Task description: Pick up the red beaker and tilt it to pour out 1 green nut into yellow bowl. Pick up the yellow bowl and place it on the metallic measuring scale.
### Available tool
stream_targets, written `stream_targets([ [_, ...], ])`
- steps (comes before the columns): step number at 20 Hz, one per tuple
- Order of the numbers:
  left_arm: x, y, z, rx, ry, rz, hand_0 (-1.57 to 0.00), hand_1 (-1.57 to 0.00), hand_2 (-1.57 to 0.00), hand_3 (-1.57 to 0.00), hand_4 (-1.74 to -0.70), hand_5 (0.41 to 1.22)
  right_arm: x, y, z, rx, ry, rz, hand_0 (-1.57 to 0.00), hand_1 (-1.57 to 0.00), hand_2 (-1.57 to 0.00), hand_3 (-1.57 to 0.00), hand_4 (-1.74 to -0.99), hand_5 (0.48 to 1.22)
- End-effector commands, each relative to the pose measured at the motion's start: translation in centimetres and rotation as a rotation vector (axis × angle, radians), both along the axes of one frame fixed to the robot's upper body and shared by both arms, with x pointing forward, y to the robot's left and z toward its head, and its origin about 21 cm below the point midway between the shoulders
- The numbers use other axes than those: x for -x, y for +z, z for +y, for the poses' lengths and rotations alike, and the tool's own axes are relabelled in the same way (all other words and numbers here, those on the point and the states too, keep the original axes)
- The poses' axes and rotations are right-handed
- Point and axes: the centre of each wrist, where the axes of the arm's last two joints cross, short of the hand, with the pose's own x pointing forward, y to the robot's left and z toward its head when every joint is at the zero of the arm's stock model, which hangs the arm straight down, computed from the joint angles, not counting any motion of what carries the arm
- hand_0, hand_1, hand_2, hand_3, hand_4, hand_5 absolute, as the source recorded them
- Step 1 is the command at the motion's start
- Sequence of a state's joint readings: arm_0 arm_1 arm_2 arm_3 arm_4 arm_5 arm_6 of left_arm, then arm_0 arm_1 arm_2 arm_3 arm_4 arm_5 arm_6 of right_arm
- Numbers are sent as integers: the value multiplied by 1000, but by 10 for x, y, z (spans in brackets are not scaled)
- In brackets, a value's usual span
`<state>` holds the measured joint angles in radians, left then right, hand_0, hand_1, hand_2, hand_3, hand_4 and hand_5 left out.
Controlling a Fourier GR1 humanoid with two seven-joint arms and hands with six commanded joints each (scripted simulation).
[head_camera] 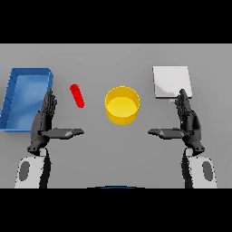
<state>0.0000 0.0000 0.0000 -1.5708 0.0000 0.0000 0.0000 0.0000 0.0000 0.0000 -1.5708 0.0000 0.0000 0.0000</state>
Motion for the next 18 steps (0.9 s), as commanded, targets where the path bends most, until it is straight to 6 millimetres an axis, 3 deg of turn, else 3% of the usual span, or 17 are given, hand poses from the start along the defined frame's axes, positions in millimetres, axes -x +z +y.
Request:
stream_targets([
  [1,1,0,-1,1,0,-1,1,1,1,1,-1141,660,0,0,1,-1,0,0,1,1,1,1,-1071,578],
  [6,9,-1,-8,4,-6,-10,1,1,1,1,-1141,660,-5,1,7,-4,-2,8,1,1,1,1,-1071,578],
  [8,29,9,-9,-128,-68,-68,1,1,1,1,-1143,660,10,8,6,241,20,-134,1,1,1,1,-1072,577],
  [11,41,22,-7,-192,-88,-58,1,1,1,1,-1138,660,19,13,17,337,33,-164,1,1,1,1,-1071,581],
  [14,39,26,-11,-193,-102,-15,1,1,1,1,-1139,652,22,13,15,320,55,-147,1,1,1,1,-1118,600],
  [18,22,18,-10,-215,-114,34,1,1,1,1,-1137,647,17,14,15,281,84,-148,1,1,1,1,-1180,627],
])
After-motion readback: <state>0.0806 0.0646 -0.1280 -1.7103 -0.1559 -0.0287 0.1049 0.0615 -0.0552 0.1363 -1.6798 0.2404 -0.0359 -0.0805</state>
